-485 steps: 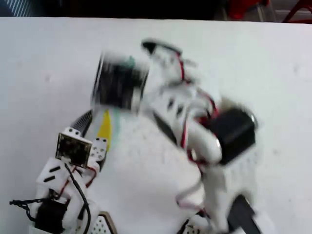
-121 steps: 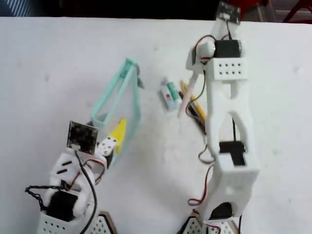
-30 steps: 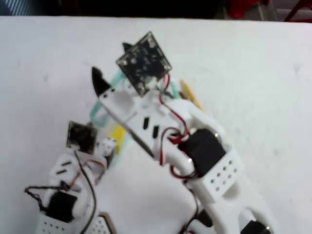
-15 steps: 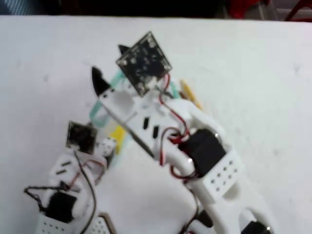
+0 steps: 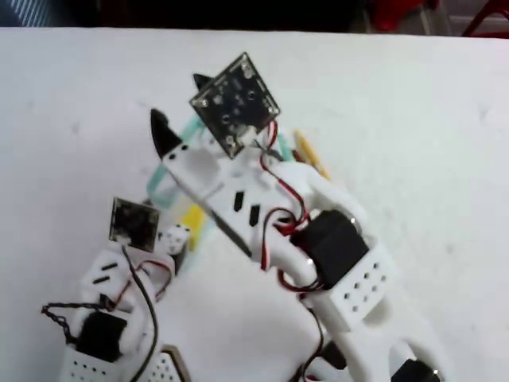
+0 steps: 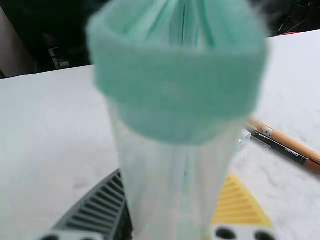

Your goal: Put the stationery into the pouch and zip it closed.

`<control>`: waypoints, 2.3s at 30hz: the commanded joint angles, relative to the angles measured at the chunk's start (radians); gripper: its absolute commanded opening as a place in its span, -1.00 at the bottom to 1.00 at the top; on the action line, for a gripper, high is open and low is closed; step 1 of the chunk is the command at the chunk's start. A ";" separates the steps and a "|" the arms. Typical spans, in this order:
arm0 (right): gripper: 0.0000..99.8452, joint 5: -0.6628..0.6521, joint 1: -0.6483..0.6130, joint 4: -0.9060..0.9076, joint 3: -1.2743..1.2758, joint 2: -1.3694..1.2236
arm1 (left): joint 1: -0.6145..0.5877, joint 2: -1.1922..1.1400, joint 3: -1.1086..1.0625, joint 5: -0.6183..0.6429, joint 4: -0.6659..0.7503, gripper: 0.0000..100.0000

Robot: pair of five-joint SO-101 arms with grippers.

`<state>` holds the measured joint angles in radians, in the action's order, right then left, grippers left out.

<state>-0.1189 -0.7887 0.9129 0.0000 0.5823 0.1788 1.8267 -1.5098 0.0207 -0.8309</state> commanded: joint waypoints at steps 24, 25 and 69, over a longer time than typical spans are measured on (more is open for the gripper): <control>-0.58 -0.242 0.782 0.338 -0.433 -0.489 | 0.010 -0.004 0.009 0.006 0.018 -0.62; -0.58 -0.273 0.788 0.357 -0.434 -0.547 | 0.010 -0.004 0.009 0.006 0.018 -0.62; -0.82 -0.500 0.697 0.355 -0.615 -1.457 | 0.016 -0.004 -0.003 0.005 0.034 -0.62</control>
<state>-0.6084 -0.0997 1.3088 -0.5969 -0.8585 0.1788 1.8267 -1.5175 0.0207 -0.8309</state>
